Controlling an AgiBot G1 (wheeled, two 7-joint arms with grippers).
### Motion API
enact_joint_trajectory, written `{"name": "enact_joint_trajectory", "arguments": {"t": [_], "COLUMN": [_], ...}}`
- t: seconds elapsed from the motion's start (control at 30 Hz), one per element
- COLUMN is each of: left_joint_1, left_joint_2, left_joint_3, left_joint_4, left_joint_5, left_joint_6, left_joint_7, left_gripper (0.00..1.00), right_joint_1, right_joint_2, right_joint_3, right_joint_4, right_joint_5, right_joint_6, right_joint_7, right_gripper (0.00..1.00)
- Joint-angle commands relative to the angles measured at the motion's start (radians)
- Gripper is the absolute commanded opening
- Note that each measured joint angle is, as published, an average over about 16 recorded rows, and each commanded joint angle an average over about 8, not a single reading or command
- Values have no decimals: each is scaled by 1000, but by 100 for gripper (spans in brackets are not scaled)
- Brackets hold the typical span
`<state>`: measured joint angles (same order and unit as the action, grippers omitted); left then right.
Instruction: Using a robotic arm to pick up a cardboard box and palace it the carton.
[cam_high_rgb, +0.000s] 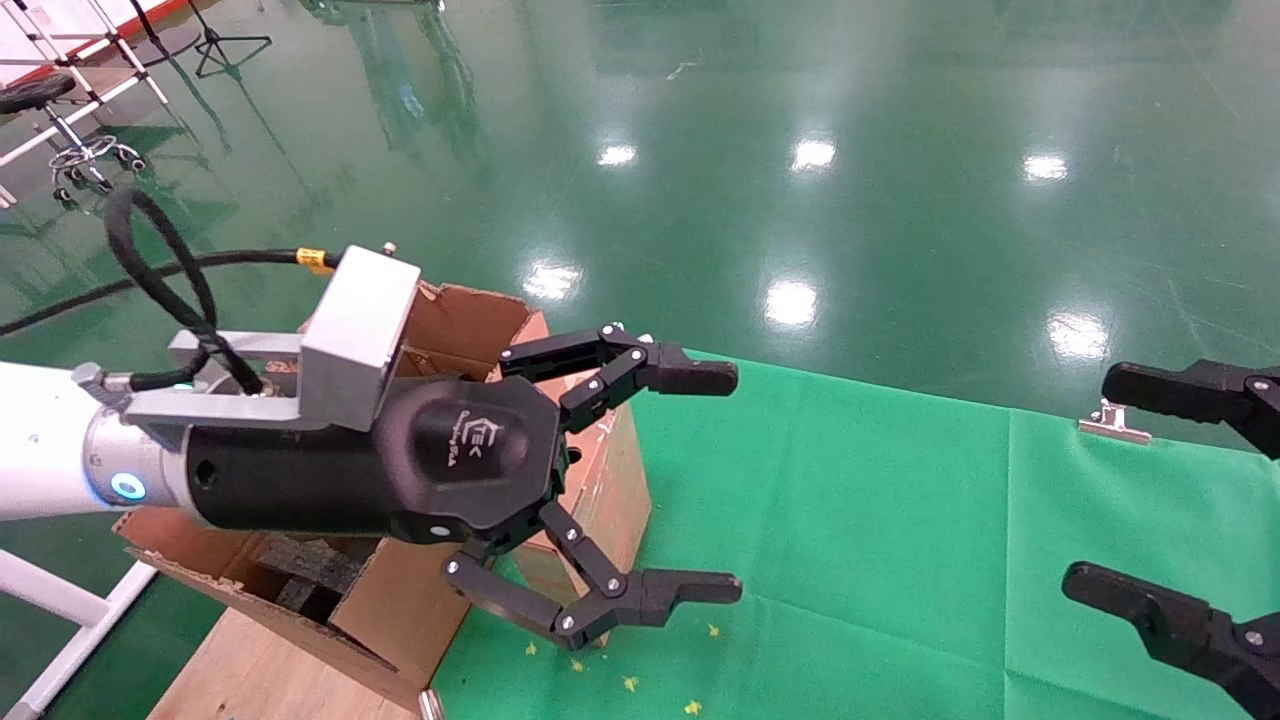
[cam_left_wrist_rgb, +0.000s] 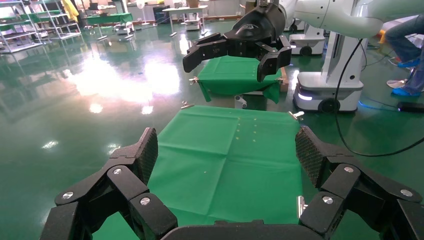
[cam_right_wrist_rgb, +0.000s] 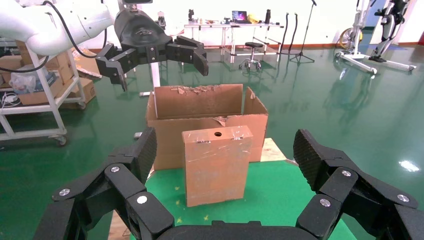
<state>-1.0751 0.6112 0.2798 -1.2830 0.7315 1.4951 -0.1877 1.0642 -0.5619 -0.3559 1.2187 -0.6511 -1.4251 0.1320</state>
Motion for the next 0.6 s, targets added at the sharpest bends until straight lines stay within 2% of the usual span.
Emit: {"name": "enact_joint_trajectory", "arguments": {"t": [0.03,0.43,0.5,0.6], "left_joint_1": [0,0,0,-4], "left_joint_2": [0,0,-1,-6], "left_joint_3": [0,0,0,5], "left_joint_4": [0,0,-1,-7], "left_joint_5": [0,0,2,21], "left_joint_6": [0,0,0,-2], "left_joint_7": [0,0,1,0], "left_gripper": [100,100,100,100], "right_joint_1": [0,0,0,0], "right_joint_2": [0,0,0,0], "right_joint_3": [0,0,0,0], "right_joint_4": [0,0,0,0], "right_joint_5": [0,0,0,0], "right_joint_6": [0,0,0,0], "right_joint_7": [0,0,0,0], "right_gripper": [100,100,89,57]}}
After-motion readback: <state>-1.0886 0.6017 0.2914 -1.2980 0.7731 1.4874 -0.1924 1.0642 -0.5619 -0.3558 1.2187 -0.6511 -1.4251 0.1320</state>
